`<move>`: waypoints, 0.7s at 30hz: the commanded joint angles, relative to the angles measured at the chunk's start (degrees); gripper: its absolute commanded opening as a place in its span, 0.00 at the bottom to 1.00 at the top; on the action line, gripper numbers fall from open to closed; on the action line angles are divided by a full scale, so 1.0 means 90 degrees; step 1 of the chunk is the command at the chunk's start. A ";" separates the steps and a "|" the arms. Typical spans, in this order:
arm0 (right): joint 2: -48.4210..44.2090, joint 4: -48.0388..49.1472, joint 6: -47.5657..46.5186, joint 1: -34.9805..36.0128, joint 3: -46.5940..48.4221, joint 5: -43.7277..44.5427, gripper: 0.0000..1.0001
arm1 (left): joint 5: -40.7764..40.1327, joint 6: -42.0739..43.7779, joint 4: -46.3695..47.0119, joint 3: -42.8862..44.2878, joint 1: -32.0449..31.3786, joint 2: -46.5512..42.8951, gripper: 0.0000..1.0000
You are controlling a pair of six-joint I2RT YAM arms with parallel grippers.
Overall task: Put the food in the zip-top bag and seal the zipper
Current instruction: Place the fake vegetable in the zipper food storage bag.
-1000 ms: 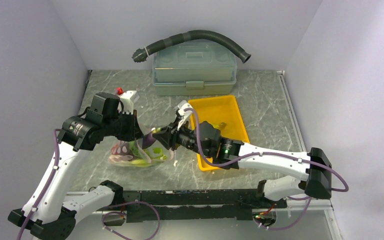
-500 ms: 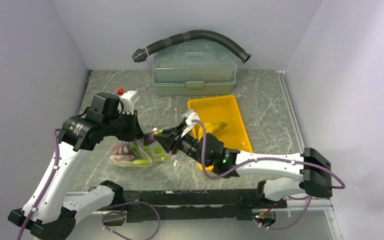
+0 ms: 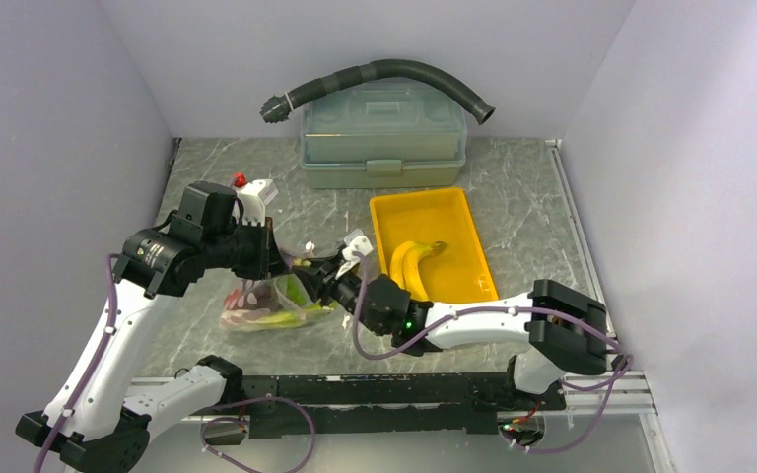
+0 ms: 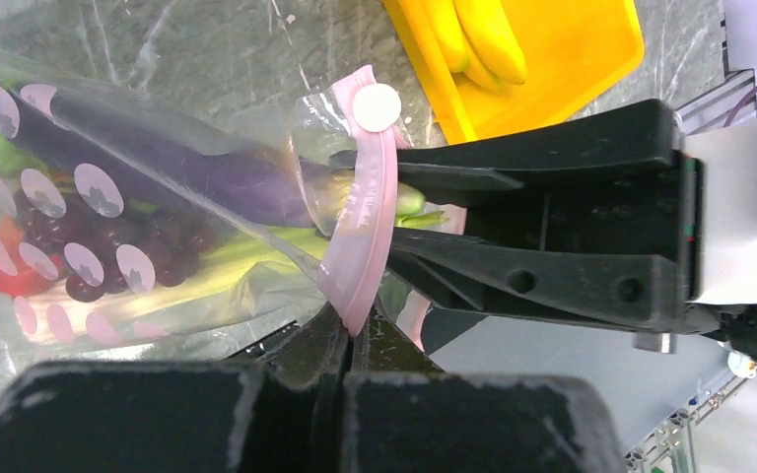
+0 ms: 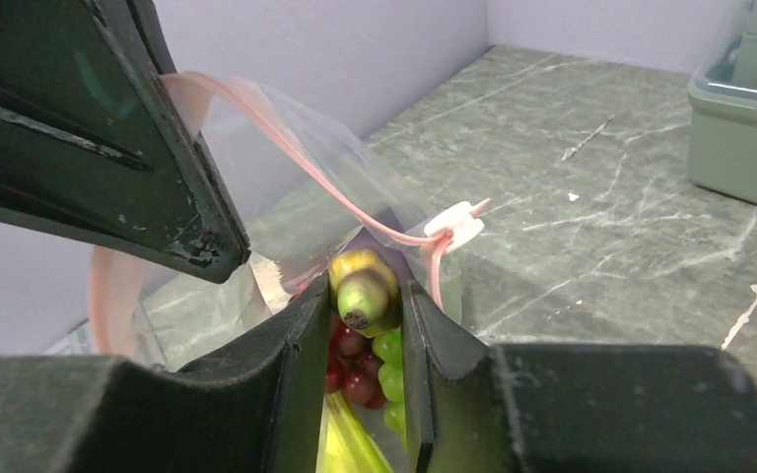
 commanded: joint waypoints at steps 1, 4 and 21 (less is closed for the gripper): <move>0.0262 -0.0546 0.0157 0.0030 0.0603 -0.0036 0.00 | 0.0334 -0.0108 0.0362 0.0199 -0.0011 -0.0092 0.00; 0.0523 -0.1097 0.0373 0.0026 0.0868 -0.0244 0.00 | 0.0354 -0.0118 0.0366 0.0208 -0.0011 -0.0111 0.00; 0.0559 -0.3615 0.0567 -0.0043 0.2036 -0.0778 0.38 | -0.0035 -0.0133 0.0259 0.0141 -0.0011 -0.0253 0.01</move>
